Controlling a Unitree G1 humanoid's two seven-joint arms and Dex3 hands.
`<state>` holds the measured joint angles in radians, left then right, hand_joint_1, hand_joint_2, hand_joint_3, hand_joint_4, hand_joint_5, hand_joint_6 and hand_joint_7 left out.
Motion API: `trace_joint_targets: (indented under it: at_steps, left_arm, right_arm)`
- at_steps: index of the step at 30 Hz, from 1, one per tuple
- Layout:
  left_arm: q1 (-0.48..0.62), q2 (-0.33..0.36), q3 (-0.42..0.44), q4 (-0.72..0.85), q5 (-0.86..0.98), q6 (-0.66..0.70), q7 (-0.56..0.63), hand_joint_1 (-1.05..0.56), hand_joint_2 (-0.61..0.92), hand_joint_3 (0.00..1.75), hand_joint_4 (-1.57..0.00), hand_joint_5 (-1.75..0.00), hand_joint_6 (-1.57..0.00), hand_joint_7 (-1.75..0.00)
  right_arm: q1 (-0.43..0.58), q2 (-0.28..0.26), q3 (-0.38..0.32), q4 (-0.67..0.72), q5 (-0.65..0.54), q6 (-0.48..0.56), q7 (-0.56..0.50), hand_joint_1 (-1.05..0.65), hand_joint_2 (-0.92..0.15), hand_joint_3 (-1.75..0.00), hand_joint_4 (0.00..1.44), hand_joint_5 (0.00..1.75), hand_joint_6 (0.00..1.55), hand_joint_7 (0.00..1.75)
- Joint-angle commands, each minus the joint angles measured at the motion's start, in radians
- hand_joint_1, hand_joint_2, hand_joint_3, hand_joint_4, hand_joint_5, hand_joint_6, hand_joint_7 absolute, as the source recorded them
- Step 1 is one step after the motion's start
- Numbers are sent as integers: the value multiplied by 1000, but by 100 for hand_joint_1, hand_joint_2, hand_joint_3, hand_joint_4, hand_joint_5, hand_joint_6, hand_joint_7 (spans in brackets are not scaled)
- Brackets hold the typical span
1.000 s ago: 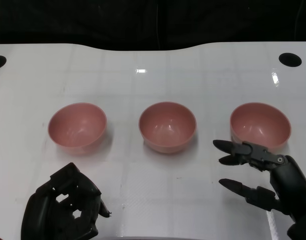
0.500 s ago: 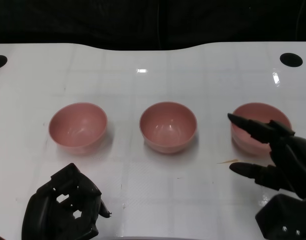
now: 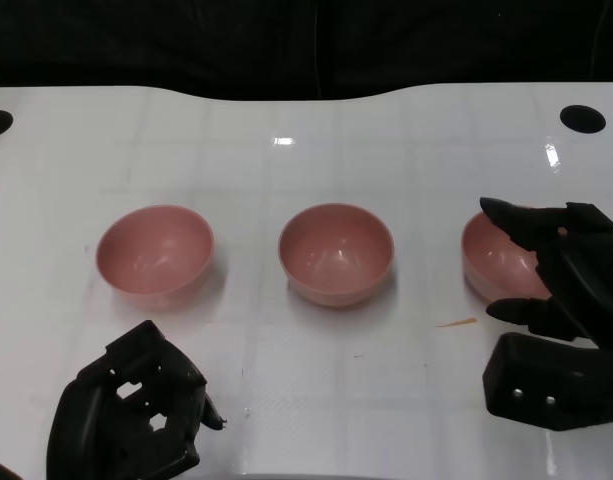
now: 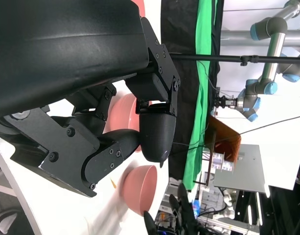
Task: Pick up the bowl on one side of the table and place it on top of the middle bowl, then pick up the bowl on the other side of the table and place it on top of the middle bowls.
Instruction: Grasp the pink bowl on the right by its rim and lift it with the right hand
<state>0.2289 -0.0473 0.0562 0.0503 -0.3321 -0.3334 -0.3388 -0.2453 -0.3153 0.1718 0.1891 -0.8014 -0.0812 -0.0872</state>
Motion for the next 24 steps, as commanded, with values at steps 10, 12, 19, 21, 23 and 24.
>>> trace_joint_targets:
  at_steps: [10,12,19,21,23,24]
  left_arm:
    - [20,-5,4,-26,2,-5,8,-13,49,113,-84,-161,-81,-145]
    - [25,-7,2,-35,-1,-2,4,-12,50,113,-84,-161,-81,-145]
    - [31,-5,-1,-41,0,-1,-4,-13,51,113,-84,-162,-80,-146]
    - [31,-4,-1,-41,0,-3,-5,-13,51,113,-83,-162,-80,-147]
    - [31,-4,-1,-41,0,-3,-5,-13,52,113,-83,-163,-80,-147]
    - [33,-5,0,-45,-3,2,-2,-13,52,112,-83,-163,-80,-147]
  right_arm:
    - [-172,-32,133,276,-62,92,-23,-52,-82,0,15,43,33,2]
    - [-201,-30,156,336,-62,96,-15,-52,-84,-1,17,36,33,1]
    - [-315,4,237,572,-61,119,-43,-55,-90,-2,21,27,30,1]
    - [-333,9,250,609,-53,114,-61,-55,-91,-1,24,24,31,1]
    - [-342,9,258,627,-45,110,-72,-55,-92,-1,25,23,31,1]
    - [-374,19,282,696,-52,85,-81,-51,-92,-2,36,29,39,4]
